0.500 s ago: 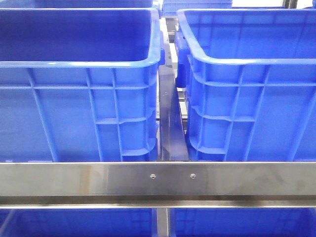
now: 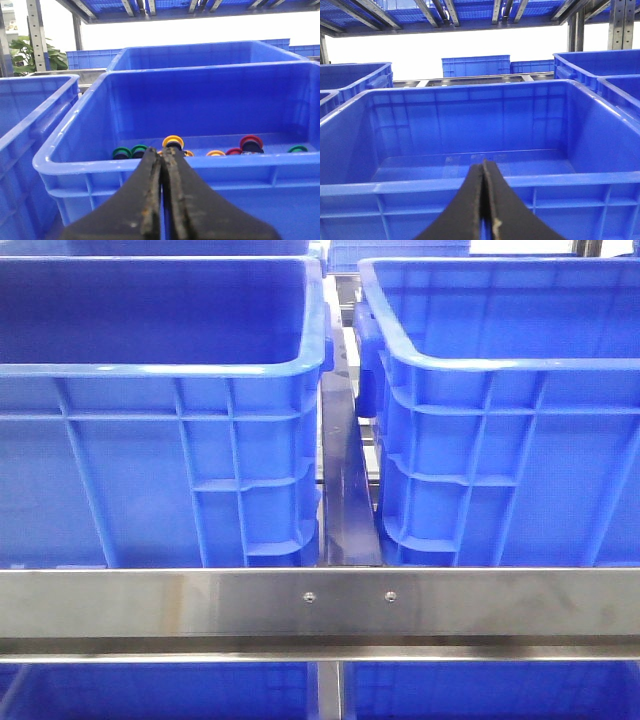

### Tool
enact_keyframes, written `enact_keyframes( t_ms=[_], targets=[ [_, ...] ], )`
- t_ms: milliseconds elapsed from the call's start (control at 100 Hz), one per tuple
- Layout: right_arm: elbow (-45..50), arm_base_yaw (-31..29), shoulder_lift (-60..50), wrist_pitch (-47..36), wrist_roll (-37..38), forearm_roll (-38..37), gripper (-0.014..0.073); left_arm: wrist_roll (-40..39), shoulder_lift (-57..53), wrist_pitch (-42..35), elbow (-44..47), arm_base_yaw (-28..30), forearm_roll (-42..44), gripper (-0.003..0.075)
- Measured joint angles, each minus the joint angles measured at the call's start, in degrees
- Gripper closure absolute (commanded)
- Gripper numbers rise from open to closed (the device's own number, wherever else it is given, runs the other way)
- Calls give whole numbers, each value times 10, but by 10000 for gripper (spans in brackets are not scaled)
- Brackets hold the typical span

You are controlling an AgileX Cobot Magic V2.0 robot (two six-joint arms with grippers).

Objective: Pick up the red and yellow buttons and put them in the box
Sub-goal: 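Lower the left gripper over the crate of push buttons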

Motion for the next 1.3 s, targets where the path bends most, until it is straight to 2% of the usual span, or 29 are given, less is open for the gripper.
enact_keyframes(
  t_ms=[120, 340, 780, 950, 1210, 1300],
  targets=[
    [0, 0, 0, 0, 0, 0, 662, 0, 0, 62, -29, 0, 0, 739],
    [0, 0, 0, 0, 0, 0, 662, 0, 29, 155, -162, 0, -7, 739],
    [0, 0, 0, 0, 0, 0, 662, 10, 309, 397, -468, 0, -8, 739],
    [0, 0, 0, 0, 0, 0, 662, 15, 401, 411, -514, 0, -9, 739],
    [0, 0, 0, 0, 0, 0, 662, 15, 461, 407, -520, 0, -9, 735],
    [0, 0, 0, 0, 0, 0, 662, 15, 469, 407, -520, 0, -9, 666]
  ],
)
